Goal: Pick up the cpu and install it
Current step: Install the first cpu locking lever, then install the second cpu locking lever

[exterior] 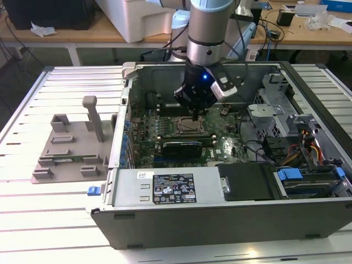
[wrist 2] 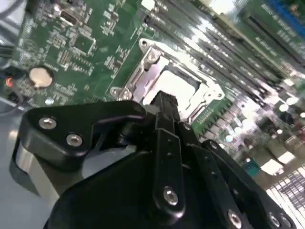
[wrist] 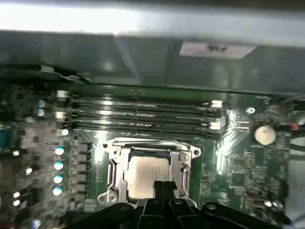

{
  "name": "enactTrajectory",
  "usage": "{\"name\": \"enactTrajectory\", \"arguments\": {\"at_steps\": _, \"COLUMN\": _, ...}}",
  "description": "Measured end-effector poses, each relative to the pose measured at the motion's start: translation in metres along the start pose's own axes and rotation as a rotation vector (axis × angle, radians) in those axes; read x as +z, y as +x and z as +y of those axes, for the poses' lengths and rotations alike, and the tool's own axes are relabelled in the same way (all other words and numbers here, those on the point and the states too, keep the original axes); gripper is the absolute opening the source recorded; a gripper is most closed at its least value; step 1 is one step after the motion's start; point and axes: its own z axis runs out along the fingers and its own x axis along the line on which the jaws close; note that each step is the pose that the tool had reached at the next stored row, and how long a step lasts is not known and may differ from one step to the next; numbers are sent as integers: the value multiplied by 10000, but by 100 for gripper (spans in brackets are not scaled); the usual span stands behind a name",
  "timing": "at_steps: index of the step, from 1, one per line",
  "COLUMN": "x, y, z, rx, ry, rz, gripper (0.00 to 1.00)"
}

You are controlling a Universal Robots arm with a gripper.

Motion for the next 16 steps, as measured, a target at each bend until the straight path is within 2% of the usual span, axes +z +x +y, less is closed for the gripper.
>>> {"name": "enactTrajectory", "arguments": {"at_steps": 1, "x": -177, "y": 5, "z": -1, "rx": 1, "ry": -1, "rz": -2, "gripper": 11}}
{"name": "enactTrajectory", "arguments": {"at_steps": 2, "x": -239, "y": 6, "z": -1, "rx": 1, "ry": -4, "rz": -4, "gripper": 11}}
{"name": "enactTrajectory", "arguments": {"at_steps": 4, "x": -238, "y": 7, "z": -31, "rx": -1, "ry": -4, "rz": -3, "gripper": 11}}
{"name": "enactTrajectory", "arguments": {"at_steps": 5, "x": -233, "y": 12, "z": -110, "rx": 0, "ry": -4, "rz": -3, "gripper": 11}}
{"name": "enactTrajectory", "arguments": {"at_steps": 9, "x": -215, "y": 24, "z": -306, "rx": 0, "ry": -15, "rz": -3, "gripper": 11}}
{"name": "enactTrajectory", "arguments": {"at_steps": 10, "x": -206, "y": 27, "z": -364, "rx": -3, "ry": -113, "rz": -8, "gripper": 11}}
{"name": "enactTrajectory", "arguments": {"at_steps": 12, "x": -202, "y": 38, "z": -438, "rx": -20, "ry": -818, "rz": -50, "gripper": 11}}
{"name": "enactTrajectory", "arguments": {"at_steps": 13, "x": -191, "y": 53, "z": -493, "rx": -25, "ry": -994, "rz": -61, "gripper": 11}}
{"name": "enactTrajectory", "arguments": {"at_steps": 14, "x": -158, "y": 98, "z": -568, "rx": -25, "ry": -1067, "rz": -66, "gripper": 11}}
{"name": "enactTrajectory", "arguments": {"at_steps": 16, "x": -86, "y": 184, "z": -628, "rx": -27, "ry": -1078, "rz": -66, "gripper": 11}}
